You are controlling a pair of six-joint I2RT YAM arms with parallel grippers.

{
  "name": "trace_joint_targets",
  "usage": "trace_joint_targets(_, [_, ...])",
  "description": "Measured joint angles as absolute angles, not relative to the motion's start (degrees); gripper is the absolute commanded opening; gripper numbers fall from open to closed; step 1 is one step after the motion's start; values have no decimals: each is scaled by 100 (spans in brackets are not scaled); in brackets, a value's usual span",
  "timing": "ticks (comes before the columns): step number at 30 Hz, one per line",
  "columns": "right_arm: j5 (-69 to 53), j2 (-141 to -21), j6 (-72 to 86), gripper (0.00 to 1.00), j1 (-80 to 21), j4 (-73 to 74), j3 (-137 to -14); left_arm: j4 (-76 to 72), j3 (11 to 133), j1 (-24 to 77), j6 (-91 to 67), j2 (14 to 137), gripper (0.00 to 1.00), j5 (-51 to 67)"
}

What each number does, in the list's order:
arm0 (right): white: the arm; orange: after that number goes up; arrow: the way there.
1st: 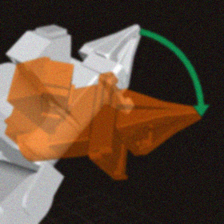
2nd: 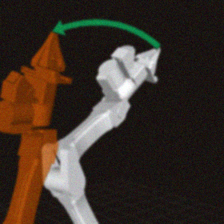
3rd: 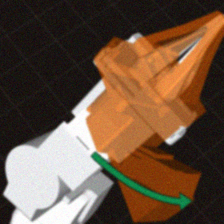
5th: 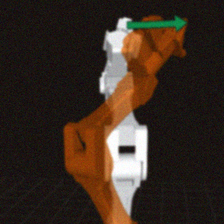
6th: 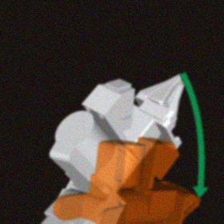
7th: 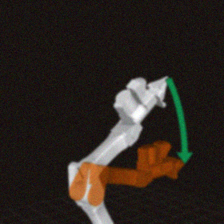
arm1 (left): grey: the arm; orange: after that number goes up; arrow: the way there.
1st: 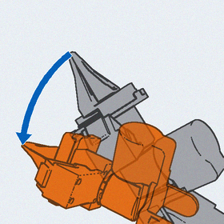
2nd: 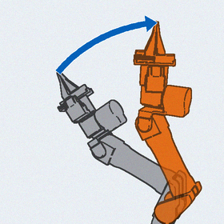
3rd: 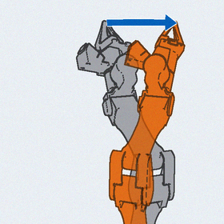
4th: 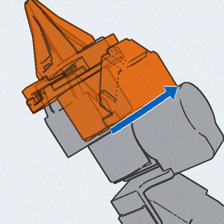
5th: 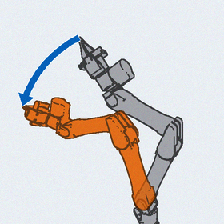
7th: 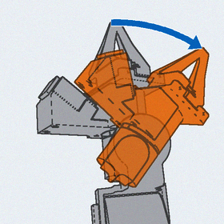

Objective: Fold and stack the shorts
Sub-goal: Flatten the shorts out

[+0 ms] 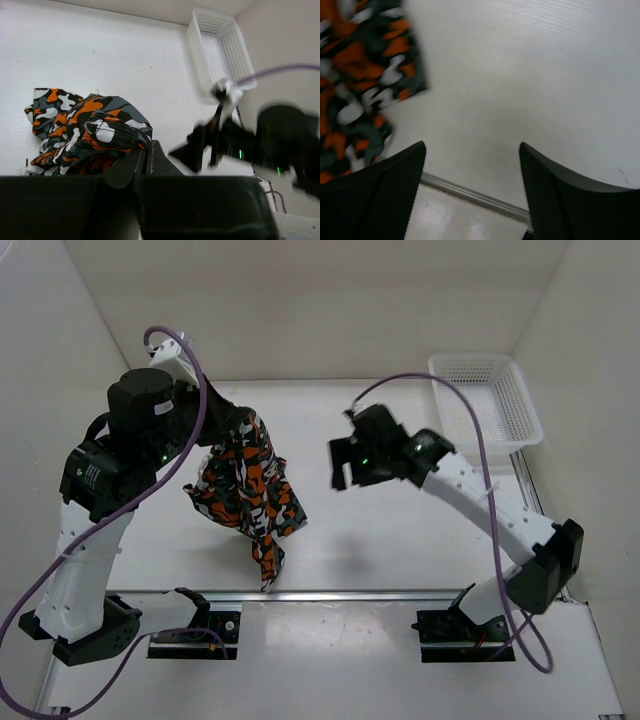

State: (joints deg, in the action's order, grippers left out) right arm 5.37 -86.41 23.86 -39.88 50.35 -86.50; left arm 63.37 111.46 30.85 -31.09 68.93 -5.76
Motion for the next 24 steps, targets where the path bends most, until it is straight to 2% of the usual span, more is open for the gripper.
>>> trace_joint_targets(2, [561,-8337,2497,92,-4976,4600,-8442,6333,11150,3085,-3109,7011,11,-598])
trace_joint_targets(6, [1125,-8418,2812,95,-6871,4047,-8241,6337,11264,3085,-3100,7358,11,-692])
trace_joint_targets(8, [1431,-8652,2945,95,-7478,3896,-8221,6340,11373,3085,-3083,7546,11,-722])
trace_joint_targets(12, [1979,-9371,3173,97,-8058,3732,-8342,6344,11734,3085,-3039,7876,11,-784])
trace_joint_targets(17, [2687,-10451,3645,94,-8066,3922,-8785,6344,12055,3085,-2995,7999,11,-788])
trace_joint_targets(21, [3140,-10689,3964,79,-7911,4150,-8803,6342,12084,3085,-2985,7985,11,-788])
trace_joint_targets(22, [3221,-10691,4027,68,-7850,4185,-8803,6344,12084,3085,-2980,7985,11,-788])
trace_joint_targets(24, [3352,-10689,4115,61,-7738,4191,-8803,6344,12081,3085,-2980,7985,11,-788])
